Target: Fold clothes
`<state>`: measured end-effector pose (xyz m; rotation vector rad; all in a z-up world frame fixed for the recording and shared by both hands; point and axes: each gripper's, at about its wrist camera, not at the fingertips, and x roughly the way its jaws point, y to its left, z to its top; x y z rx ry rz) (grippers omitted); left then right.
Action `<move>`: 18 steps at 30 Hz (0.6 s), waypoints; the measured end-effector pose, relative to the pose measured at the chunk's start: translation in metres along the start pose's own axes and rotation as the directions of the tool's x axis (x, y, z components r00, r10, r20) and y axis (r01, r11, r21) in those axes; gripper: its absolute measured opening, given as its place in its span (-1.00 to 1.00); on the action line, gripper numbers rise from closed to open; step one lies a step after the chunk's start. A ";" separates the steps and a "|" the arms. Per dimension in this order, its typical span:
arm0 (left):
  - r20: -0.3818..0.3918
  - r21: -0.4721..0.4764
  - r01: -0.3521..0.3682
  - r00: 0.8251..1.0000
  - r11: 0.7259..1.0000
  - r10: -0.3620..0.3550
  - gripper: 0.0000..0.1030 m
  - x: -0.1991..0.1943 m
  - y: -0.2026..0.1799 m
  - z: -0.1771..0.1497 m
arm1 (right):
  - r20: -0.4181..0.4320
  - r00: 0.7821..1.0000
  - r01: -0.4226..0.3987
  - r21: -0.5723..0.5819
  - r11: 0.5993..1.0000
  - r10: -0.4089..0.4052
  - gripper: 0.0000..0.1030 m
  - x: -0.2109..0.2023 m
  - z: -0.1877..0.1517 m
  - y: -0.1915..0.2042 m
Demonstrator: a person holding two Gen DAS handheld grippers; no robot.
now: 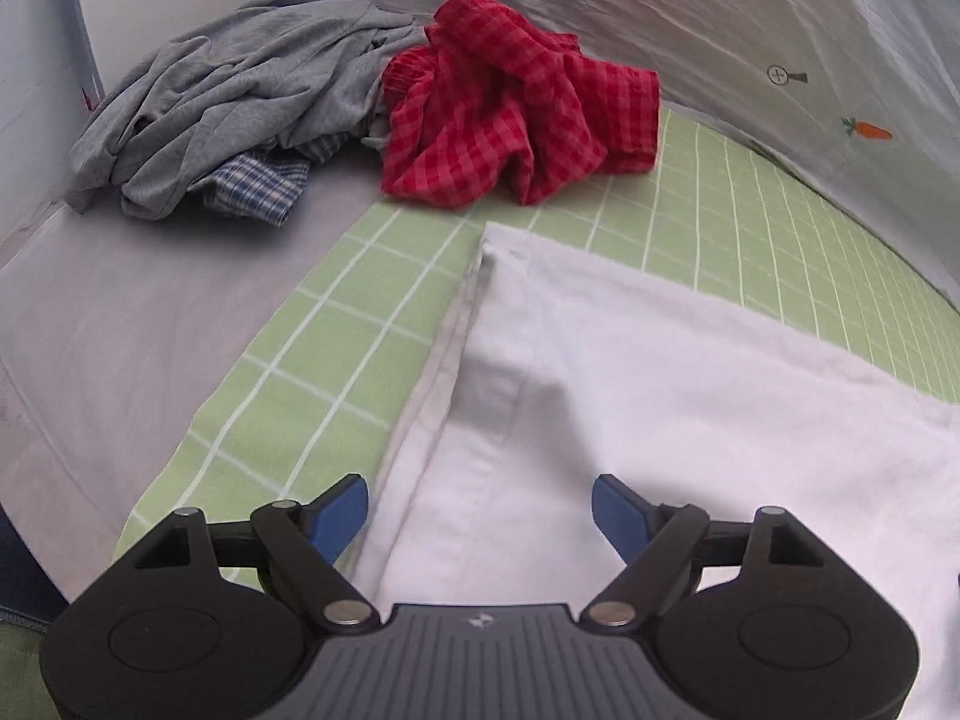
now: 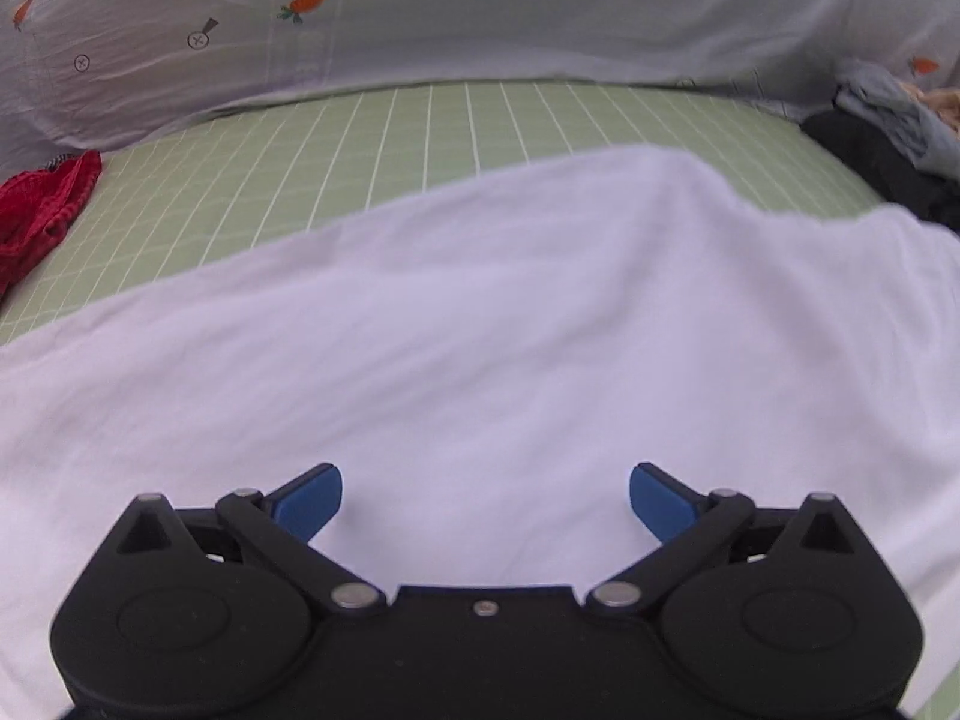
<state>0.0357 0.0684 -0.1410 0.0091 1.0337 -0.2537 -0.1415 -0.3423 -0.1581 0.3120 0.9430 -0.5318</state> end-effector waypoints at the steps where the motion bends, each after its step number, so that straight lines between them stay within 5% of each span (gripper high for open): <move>1: -0.008 0.007 -0.002 1.000 1.000 0.002 0.61 0.000 0.003 -0.004 | 0.000 1.000 0.005 0.004 1.000 -0.005 1.00 -0.001 -0.006 0.002; 13: 0.024 0.031 0.026 0.999 0.999 -0.027 0.57 -0.004 0.008 -0.030 | 0.057 0.998 0.038 0.017 0.999 -0.039 1.00 -0.010 -0.028 0.013; 15: 0.045 0.025 0.013 0.999 1.000 -0.014 0.27 -0.006 0.008 -0.032 | 0.069 0.997 0.037 0.016 0.999 -0.038 1.00 -0.011 -0.029 0.013; 18: 0.038 -0.026 0.049 0.998 0.998 -0.048 -0.53 -0.008 0.015 -0.030 | 0.087 0.996 0.036 0.013 0.999 -0.037 1.00 -0.012 -0.032 0.012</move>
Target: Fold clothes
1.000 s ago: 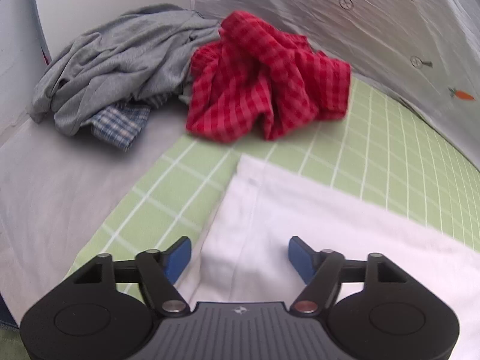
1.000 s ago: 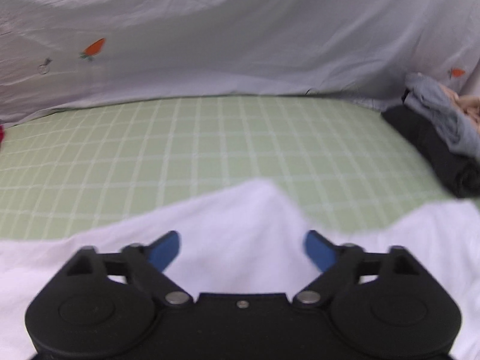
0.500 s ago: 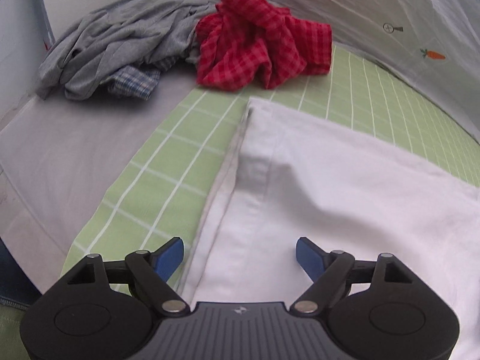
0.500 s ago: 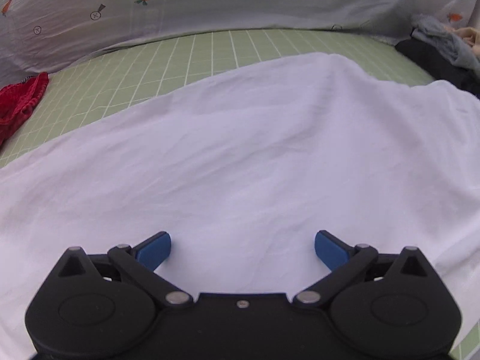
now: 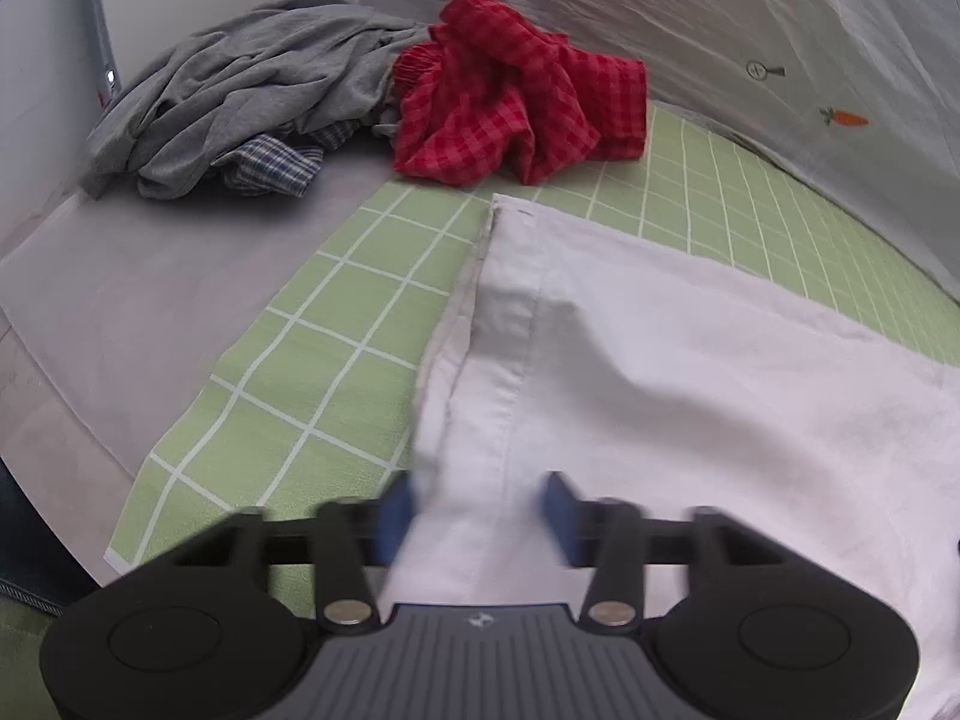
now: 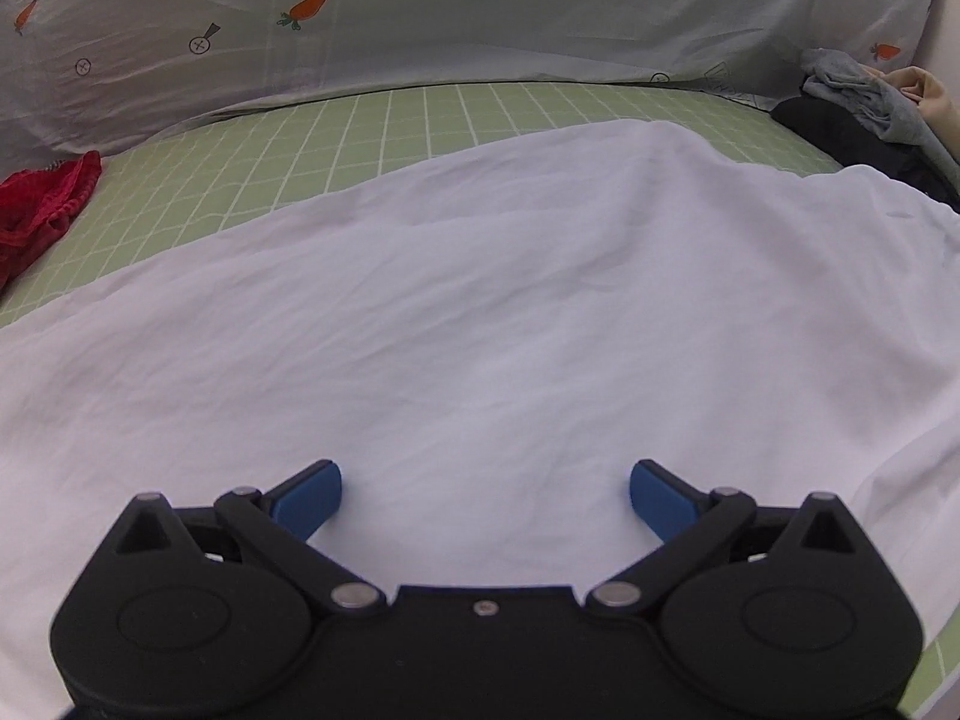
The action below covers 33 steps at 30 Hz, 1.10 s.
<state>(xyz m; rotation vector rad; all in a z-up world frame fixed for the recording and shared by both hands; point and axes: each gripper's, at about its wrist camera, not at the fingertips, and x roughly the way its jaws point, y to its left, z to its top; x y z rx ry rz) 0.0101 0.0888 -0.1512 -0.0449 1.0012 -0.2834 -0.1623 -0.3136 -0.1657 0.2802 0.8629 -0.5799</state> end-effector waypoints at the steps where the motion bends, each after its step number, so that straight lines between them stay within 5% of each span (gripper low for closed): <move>1: -0.005 -0.025 0.017 1.000 1.000 -0.017 -0.56 0.000 0.003 0.002 | 0.008 1.000 0.000 -0.001 1.000 0.000 1.00 0.000 -0.001 0.000; 3: -0.009 -0.084 0.048 0.999 0.995 -0.049 -0.60 -0.002 0.006 0.005 | 0.041 0.999 -0.003 -0.006 1.000 0.004 1.00 -0.001 -0.006 -0.001; 8: 0.046 -0.036 0.140 0.989 0.990 -0.138 -0.64 -0.025 -0.025 0.019 | 0.190 0.981 -0.031 -0.042 0.999 0.039 1.00 -0.005 -0.026 -0.006; 13: 0.071 0.050 0.271 0.959 0.961 -0.274 -0.71 -0.046 -0.083 0.033 | 0.195 0.980 -0.038 -0.047 0.998 0.046 1.00 -0.001 -0.019 -0.006; 16: 0.028 0.174 0.355 0.931 0.919 -0.365 -0.81 -0.050 -0.131 0.033 | 0.195 0.979 -0.045 -0.055 0.997 0.055 1.00 0.002 -0.017 -0.006; 19: -0.110 0.229 0.514 0.857 0.827 -0.503 -0.96 -0.035 -0.174 0.024 | 0.195 0.979 -0.051 -0.061 0.997 0.062 1.00 0.004 -0.016 -0.005; 20: -0.163 0.252 0.532 0.847 0.808 -0.506 -0.92 -0.025 -0.190 0.017 | 0.196 0.979 -0.052 -0.062 0.997 0.064 1.00 0.004 -0.017 -0.005; 22: -0.248 0.348 0.508 0.861 0.788 -0.444 -0.88 -0.012 -0.217 0.001 | 0.196 0.978 -0.054 -0.064 0.996 0.066 1.00 0.004 -0.017 -0.005; 23: -0.277 0.397 0.492 0.869 0.775 -0.410 -0.83 -0.009 -0.227 -0.006 | 0.196 0.978 -0.054 -0.063 0.997 0.066 1.00 0.004 -0.017 -0.004; 25: -0.279 0.420 0.508 0.861 0.752 -0.426 -0.42 -0.013 -0.232 -0.010 | 0.196 0.978 -0.056 -0.064 0.996 0.067 1.00 0.004 -0.017 -0.003; 28: -0.210 0.397 0.503 0.864 0.768 -0.458 0.29 -0.025 -0.222 -0.002 | 0.191 0.979 -0.062 -0.082 0.995 0.077 1.00 0.004 -0.017 -0.003; 33: -0.058 0.346 0.431 0.896 0.833 -0.440 0.79 -0.051 -0.190 0.017 | 0.100 0.990 -0.089 -0.118 0.989 0.101 1.00 0.005 -0.003 -0.001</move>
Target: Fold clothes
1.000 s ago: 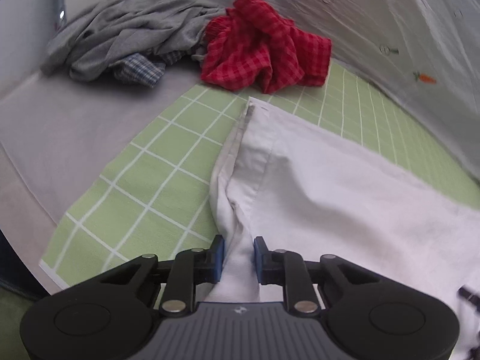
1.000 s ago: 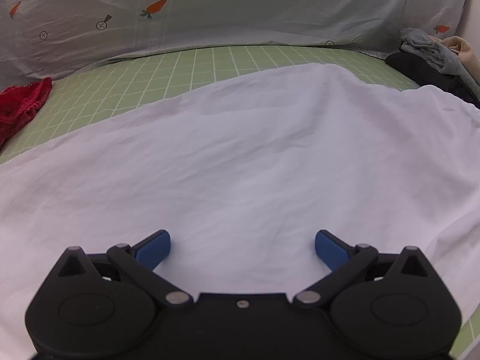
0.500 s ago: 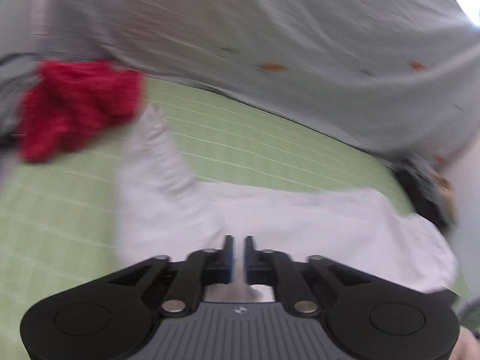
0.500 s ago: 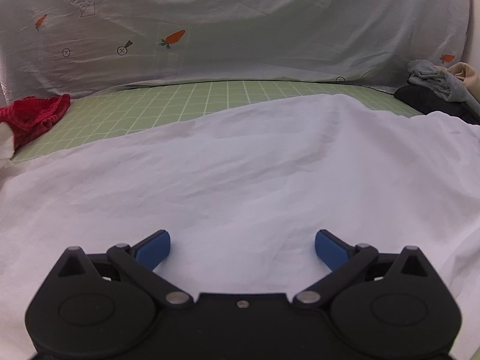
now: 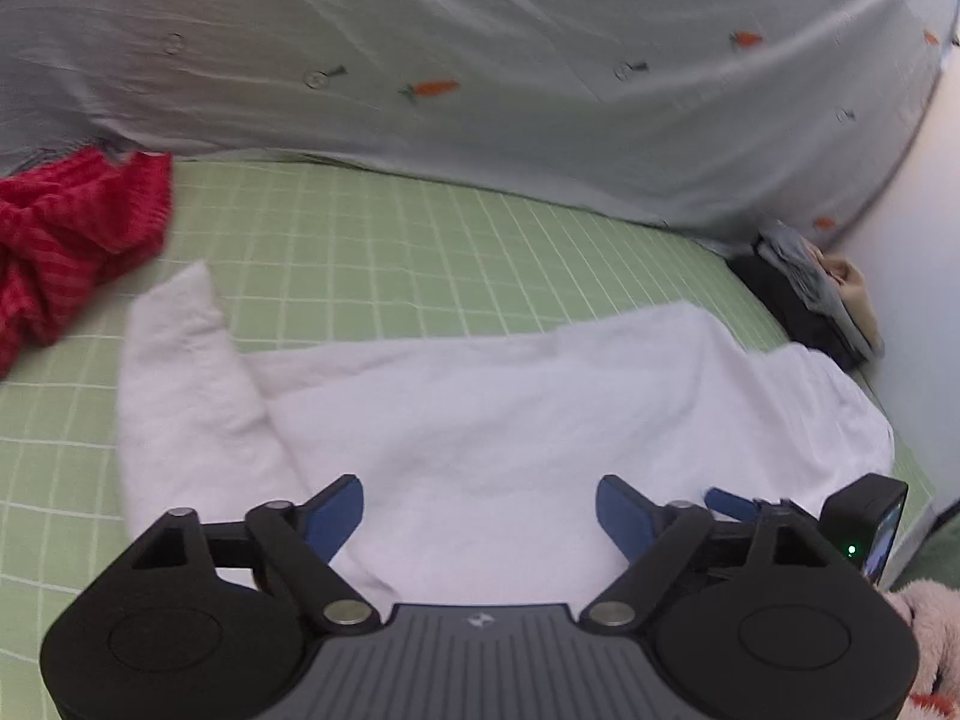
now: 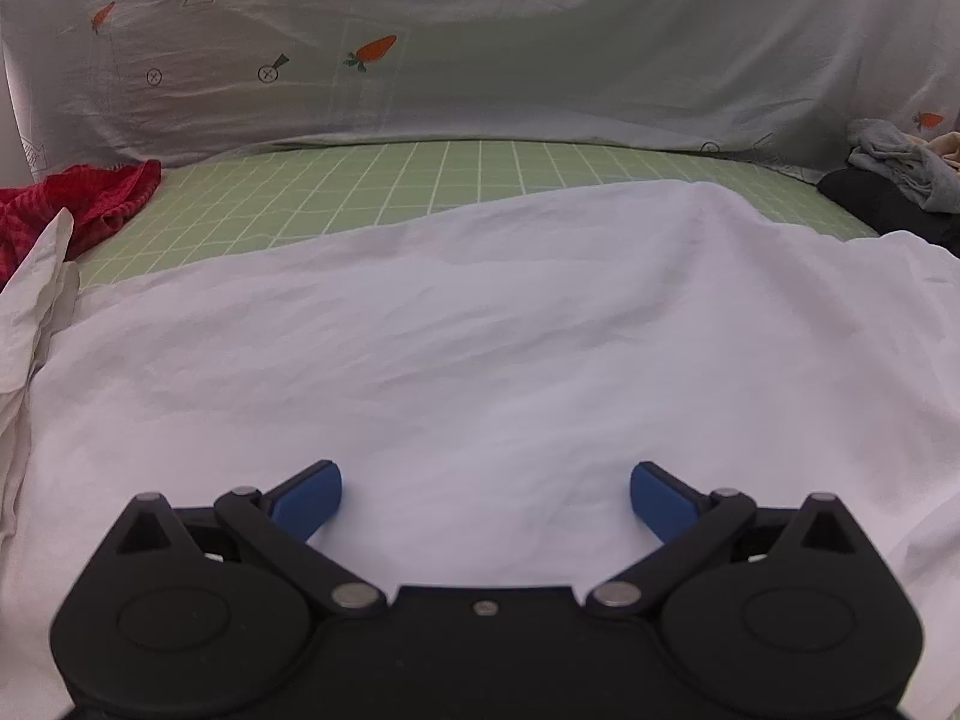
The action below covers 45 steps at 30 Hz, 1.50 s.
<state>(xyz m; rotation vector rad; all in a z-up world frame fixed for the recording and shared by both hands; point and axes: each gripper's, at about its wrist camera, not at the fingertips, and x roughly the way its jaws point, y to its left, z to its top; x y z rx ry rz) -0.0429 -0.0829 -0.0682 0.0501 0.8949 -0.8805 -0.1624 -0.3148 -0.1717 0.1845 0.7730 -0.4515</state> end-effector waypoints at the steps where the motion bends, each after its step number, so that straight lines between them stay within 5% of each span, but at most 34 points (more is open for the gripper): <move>1: 0.024 -0.023 -0.022 0.999 0.999 0.023 0.87 -0.009 0.007 0.001 | -0.018 1.000 -0.020 -0.013 1.000 0.020 1.00 0.001 0.003 0.001; 6: 0.076 -0.176 -0.149 0.984 0.973 0.164 0.98 -0.038 0.055 -0.002 | -0.022 0.994 -0.113 -0.074 0.991 0.111 1.00 -0.008 0.020 0.021; 10: -0.021 -0.242 -0.295 0.954 0.924 0.299 0.98 -0.036 0.088 -0.020 | 0.038 0.985 -0.164 -0.114 0.980 0.169 1.00 -0.024 0.036 0.049; 14: -0.113 -0.260 -0.333 0.943 0.906 0.314 0.98 -0.030 0.105 -0.047 | 0.004 0.954 -0.296 -0.104 0.949 0.298 1.00 -0.027 0.054 0.079; 16: -0.154 -0.242 -0.345 0.937 0.907 0.315 0.98 -0.024 0.107 -0.059 | -0.070 0.915 -0.402 -0.053 0.914 0.398 1.00 -0.020 0.058 0.093; 20: -0.211 -0.212 -0.359 0.925 0.909 0.316 0.98 -0.017 0.110 -0.072 | -0.197 0.791 -0.575 0.081 0.814 0.579 1.00 -0.004 0.053 0.121; 23: -0.226 -0.236 -0.348 0.928 0.907 0.297 0.99 -0.014 0.115 -0.075 | -0.248 0.716 -0.635 0.158 0.756 0.653 0.68 0.005 0.045 0.137; 25: -0.238 -0.241 -0.348 0.926 0.906 0.292 1.00 -0.012 0.117 -0.077 | -0.290 0.712 -0.621 0.162 0.767 0.639 -0.16 0.011 0.041 0.146; 26: -0.243 -0.242 -0.348 0.925 0.906 0.291 1.00 -0.011 0.118 -0.077 | -0.310 0.710 -0.613 0.169 0.771 0.632 -0.33 0.014 0.040 0.149; 31: -0.245 -0.219 -0.364 0.919 0.905 0.310 1.00 -0.006 0.112 -0.077 | -0.320 0.663 -0.619 0.275 0.736 0.677 -0.48 0.027 0.037 0.140; 34: -0.249 -0.208 -0.375 0.913 0.903 0.322 1.00 -0.003 0.110 -0.075 | -0.309 0.664 -0.599 0.326 0.731 0.681 -0.60 0.037 0.035 0.134; 41: -0.258 -0.203 -0.395 0.904 0.896 0.340 1.00 -0.001 0.108 -0.074 | -0.303 0.616 -0.649 0.328 0.686 0.727 -0.33 0.047 0.043 0.140; 45: -0.264 -0.190 -0.413 0.895 0.891 0.359 1.00 0.002 0.106 -0.073 | -0.286 0.609 -0.661 0.334 0.673 0.740 -0.86 0.046 0.044 0.135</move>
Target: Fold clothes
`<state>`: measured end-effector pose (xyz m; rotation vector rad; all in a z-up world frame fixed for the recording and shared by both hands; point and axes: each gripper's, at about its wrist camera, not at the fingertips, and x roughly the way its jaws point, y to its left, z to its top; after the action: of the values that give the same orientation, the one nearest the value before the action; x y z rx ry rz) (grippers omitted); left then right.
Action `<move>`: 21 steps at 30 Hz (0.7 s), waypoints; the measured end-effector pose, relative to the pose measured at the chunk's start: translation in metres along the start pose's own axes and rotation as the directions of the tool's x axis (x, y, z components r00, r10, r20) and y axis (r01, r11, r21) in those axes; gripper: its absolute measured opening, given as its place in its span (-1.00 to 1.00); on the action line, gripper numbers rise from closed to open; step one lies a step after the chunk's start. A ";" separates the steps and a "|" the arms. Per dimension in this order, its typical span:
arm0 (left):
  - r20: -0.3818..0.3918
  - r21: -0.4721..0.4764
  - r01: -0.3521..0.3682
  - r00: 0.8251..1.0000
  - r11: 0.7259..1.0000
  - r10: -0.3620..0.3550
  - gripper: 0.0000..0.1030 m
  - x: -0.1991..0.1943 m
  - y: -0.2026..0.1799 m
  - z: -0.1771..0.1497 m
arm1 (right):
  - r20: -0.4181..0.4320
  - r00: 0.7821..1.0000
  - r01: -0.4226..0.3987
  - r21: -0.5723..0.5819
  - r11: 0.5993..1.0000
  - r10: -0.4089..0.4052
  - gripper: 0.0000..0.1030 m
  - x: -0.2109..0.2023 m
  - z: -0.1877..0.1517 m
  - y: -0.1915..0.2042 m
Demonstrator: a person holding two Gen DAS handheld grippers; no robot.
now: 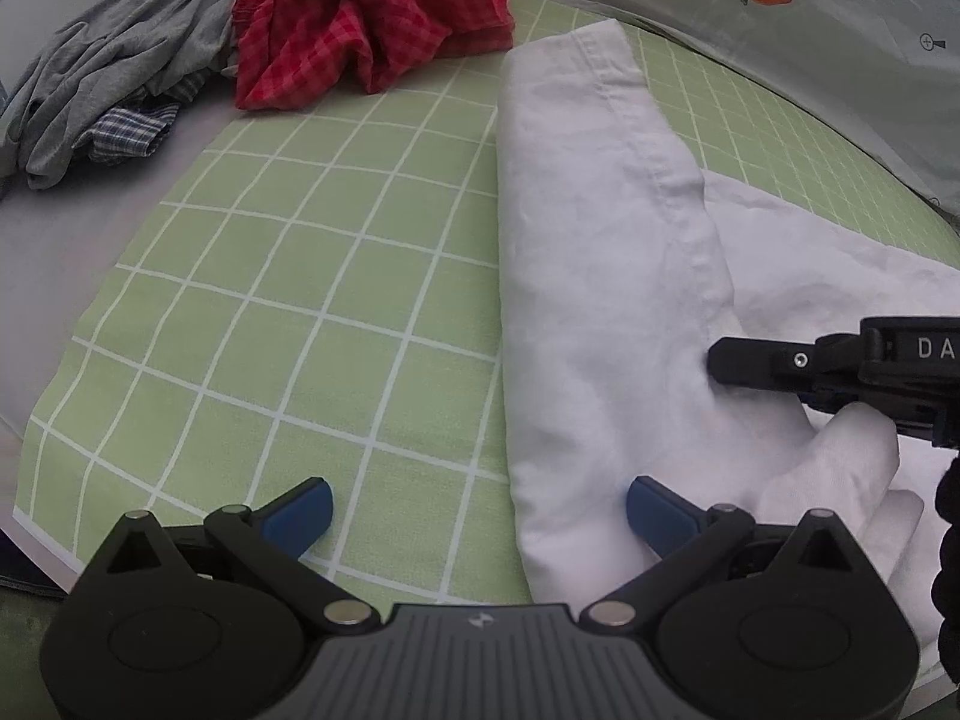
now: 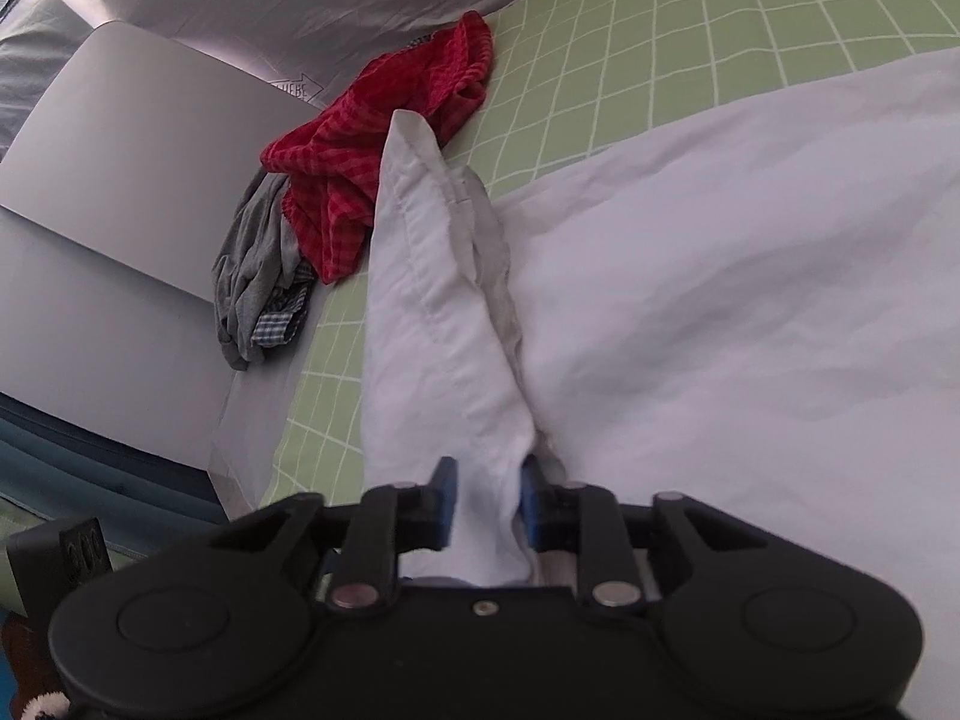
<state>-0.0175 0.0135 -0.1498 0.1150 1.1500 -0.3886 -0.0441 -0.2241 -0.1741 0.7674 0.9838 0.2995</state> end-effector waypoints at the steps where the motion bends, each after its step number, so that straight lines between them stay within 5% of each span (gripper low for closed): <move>1: 0.000 0.001 -0.003 1.000 1.000 0.003 1.00 0.000 0.000 0.000 | 0.009 1.000 -0.008 0.013 1.000 0.008 -0.87 -0.002 -0.001 -0.003; 8: -0.004 0.010 -0.022 1.000 1.000 0.022 1.00 0.002 -0.005 0.001 | 0.013 1.000 0.026 0.004 1.000 -0.026 -0.71 0.003 -0.002 -0.009; 13: 0.008 0.008 -0.024 1.000 1.000 0.024 1.00 0.002 -0.005 -0.001 | 0.011 1.000 -0.021 -0.041 0.999 0.021 0.01 0.010 0.006 0.002; 14: 0.010 0.008 -0.024 1.000 1.000 0.024 1.00 0.002 -0.005 -0.001 | 0.006 1.000 -0.019 -0.058 0.998 0.019 0.03 0.011 0.006 0.006; 15: 0.012 0.008 -0.024 1.000 1.000 0.024 1.00 0.001 -0.005 -0.002 | 0.001 1.000 -0.013 -0.076 0.997 0.013 -0.01 0.013 0.006 0.009; 17: 0.012 0.009 -0.023 1.000 1.000 0.023 1.00 0.001 -0.006 -0.002 | -0.005 1.000 -0.005 -0.095 0.995 0.005 -0.61 0.013 0.005 0.010; 21: 0.009 -0.025 0.015 1.000 1.000 -0.015 1.00 -0.001 -0.002 0.000 | 0.034 0.999 -0.022 -0.111 0.994 0.026 -0.72 0.000 -0.003 0.012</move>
<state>-0.0186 0.0120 -0.1485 0.0824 1.1473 -0.3878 -0.0452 -0.2144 -0.1669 0.6815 0.9170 0.3572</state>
